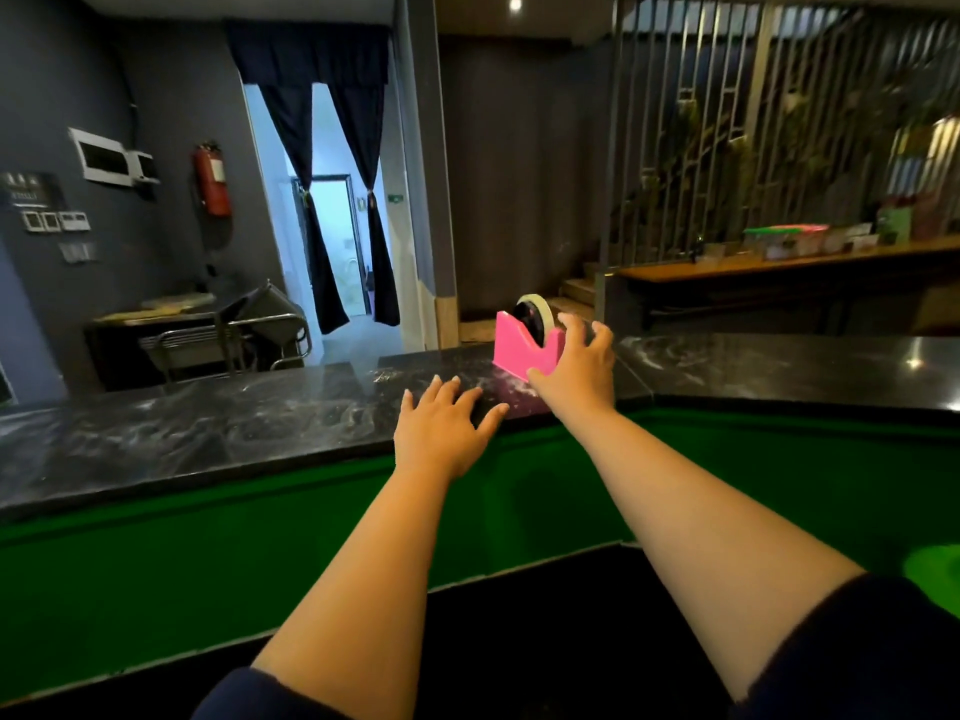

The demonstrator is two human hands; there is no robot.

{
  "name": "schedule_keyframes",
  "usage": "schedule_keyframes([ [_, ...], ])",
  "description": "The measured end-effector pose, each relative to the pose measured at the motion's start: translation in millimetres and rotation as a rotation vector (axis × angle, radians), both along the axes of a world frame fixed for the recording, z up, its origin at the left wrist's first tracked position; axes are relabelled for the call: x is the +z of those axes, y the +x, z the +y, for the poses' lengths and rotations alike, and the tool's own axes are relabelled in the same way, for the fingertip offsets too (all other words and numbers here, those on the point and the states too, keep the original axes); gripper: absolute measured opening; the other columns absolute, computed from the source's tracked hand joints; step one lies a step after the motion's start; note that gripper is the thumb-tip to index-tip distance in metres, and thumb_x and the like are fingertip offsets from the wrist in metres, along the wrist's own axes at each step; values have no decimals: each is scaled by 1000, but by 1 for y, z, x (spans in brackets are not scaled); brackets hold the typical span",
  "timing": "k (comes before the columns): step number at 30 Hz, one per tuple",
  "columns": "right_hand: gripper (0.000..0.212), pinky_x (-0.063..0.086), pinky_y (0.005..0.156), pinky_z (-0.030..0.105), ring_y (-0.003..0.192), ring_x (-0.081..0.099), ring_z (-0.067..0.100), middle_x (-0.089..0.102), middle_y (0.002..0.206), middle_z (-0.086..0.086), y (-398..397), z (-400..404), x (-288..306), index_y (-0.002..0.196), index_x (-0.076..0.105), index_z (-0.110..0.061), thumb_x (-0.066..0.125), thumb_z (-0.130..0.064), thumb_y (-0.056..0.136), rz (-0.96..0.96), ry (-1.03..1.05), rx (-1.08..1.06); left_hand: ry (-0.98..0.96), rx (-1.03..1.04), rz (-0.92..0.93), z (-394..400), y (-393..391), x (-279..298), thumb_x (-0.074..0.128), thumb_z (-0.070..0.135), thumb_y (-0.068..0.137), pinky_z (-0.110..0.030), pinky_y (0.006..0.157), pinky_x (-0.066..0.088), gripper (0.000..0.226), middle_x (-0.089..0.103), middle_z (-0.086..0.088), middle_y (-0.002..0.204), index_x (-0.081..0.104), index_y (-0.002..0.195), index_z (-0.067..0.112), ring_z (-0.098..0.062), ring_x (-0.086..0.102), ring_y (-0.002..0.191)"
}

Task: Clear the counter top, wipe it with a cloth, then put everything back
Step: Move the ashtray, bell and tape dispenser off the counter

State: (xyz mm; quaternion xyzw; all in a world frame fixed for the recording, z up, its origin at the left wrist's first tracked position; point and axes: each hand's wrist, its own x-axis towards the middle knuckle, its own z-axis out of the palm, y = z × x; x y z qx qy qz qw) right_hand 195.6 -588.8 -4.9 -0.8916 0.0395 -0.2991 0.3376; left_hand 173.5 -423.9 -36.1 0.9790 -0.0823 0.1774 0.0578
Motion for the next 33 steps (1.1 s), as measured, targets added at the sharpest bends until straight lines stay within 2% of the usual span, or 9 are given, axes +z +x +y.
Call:
schedule_keyframes([
  [3, 62, 52, 83, 36, 117, 49, 33, 33, 136, 13, 11, 0, -6, 132, 34, -25, 71, -19, 82, 12, 14, 16, 23, 30, 0, 0, 1, -2, 12, 72, 89, -52, 118, 13, 71, 26, 0, 157, 32, 147, 36, -23, 18, 146],
  [6, 49, 52, 70, 32, 105, 56, 32, 41, 128, 12, 15, -1, -8, 124, 37, -27, 67, -15, 86, -9, 43, 1, 45, 34, -29, 1, -2, -4, 11, 72, 89, -50, 118, 14, 71, 26, 1, 157, 31, 147, 37, -22, 20, 146],
  [10, 43, 48, 65, 28, 101, 58, 30, 45, 124, 9, 13, -2, -4, 115, 43, -26, 68, -10, 85, -29, 78, 0, 42, 33, -5, 1, -3, -1, 12, 72, 89, -49, 117, 14, 70, 26, 1, 157, 30, 148, 37, -22, 20, 146],
  [14, 42, 45, 63, 27, 101, 58, 29, 46, 124, 8, -5, -1, -2, 112, 45, -26, 70, -8, 83, -43, 80, 17, 7, 4, 155, 4, -5, 12, 19, 72, 90, -51, 117, 9, 72, 20, -2, 159, 25, 150, 32, -23, 16, 147],
  [16, 42, 46, 65, 27, 101, 59, 29, 46, 123, 7, -20, 0, -1, 112, 45, -26, 70, -9, 83, -57, 67, 43, -106, -32, 239, 10, -9, 21, 38, 67, 89, -53, 118, 13, 76, 24, -6, 158, 26, 150, 23, -26, 22, 144],
  [19, 42, 48, 68, 28, 101, 58, 27, 46, 125, 6, -52, 7, 1, 113, 45, -26, 71, -12, 82, -84, 92, 99, -479, -86, 286, 20, -25, 29, 66, 50, 83, -49, 114, 29, 89, 29, -12, 154, 22, 151, 13, -30, 35, 138],
  [23, 46, 44, 69, 24, 100, 57, 21, 46, 126, 5, -105, 25, 0, 117, 46, -25, 72, -12, 81, -138, 108, 187, -852, -76, 187, 25, -62, 38, 66, 50, 83, -48, 112, 32, 95, 23, -13, 157, 12, 152, 14, -31, 30, 140],
  [27, 46, 44, 69, 23, 95, 55, 17, 47, 123, 4, -168, 49, -9, 116, 47, -25, 73, -13, 80, -175, 127, 259, -969, -77, 109, 41, -112, 43, 65, 55, 81, -51, 112, 31, 98, 21, -11, 157, 10, 153, 17, -30, 29, 141],
  [33, 43, 41, 59, 17, 85, 54, 14, 50, 114, 2, -264, 93, -55, 109, 50, -26, 74, -12, 77, -172, 149, 365, -1079, -47, 52, 78, -211, 12, 77, 48, 73, -38, 99, 47, 88, 51, -2, 140, 33, 146, 24, -23, 51, 124],
])
